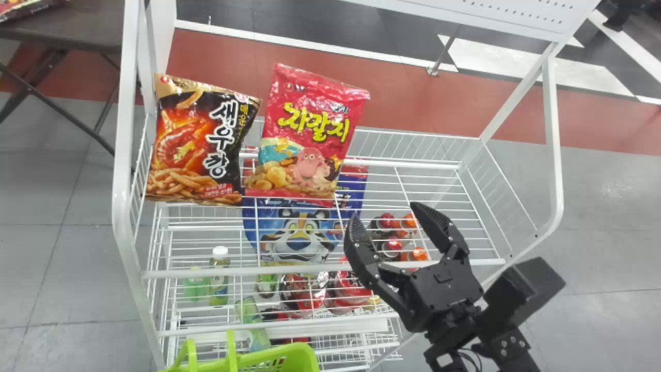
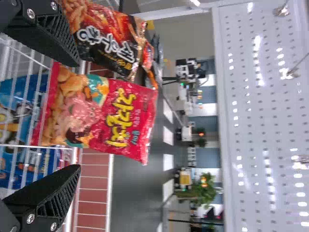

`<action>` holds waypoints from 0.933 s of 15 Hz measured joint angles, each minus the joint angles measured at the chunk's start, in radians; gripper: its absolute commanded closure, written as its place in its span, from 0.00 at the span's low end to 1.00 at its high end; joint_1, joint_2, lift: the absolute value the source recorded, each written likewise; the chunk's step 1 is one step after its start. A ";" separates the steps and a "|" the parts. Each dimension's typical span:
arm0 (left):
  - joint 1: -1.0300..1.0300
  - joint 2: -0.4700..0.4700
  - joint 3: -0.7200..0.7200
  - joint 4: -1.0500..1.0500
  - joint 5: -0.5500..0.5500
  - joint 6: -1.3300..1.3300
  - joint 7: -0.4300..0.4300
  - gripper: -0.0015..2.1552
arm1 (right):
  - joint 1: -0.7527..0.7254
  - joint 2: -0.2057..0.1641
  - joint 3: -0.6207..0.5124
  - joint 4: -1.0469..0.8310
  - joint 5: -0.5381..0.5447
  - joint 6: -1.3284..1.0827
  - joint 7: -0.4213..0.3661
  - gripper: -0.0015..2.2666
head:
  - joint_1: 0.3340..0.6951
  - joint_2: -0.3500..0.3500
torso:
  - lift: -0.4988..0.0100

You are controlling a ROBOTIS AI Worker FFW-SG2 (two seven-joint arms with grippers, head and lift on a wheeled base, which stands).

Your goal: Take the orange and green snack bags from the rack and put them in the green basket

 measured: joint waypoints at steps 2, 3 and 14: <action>0.000 0.000 0.000 0.006 0.000 -0.006 -0.003 0.98 | 0.004 0.005 0.007 0.016 0.004 -0.040 0.000 0.03 | 1.00 0.00 | 0.98; 0.000 0.000 0.000 0.008 0.000 -0.007 -0.003 0.98 | 0.005 0.007 0.007 0.020 0.001 -0.051 0.001 0.03 | 1.00 0.00 | 0.98; 0.003 0.000 0.000 0.012 0.000 -0.023 -0.005 0.99 | 0.020 0.025 -0.006 -0.027 -0.043 0.031 0.044 0.04 | 1.00 0.00 | 0.98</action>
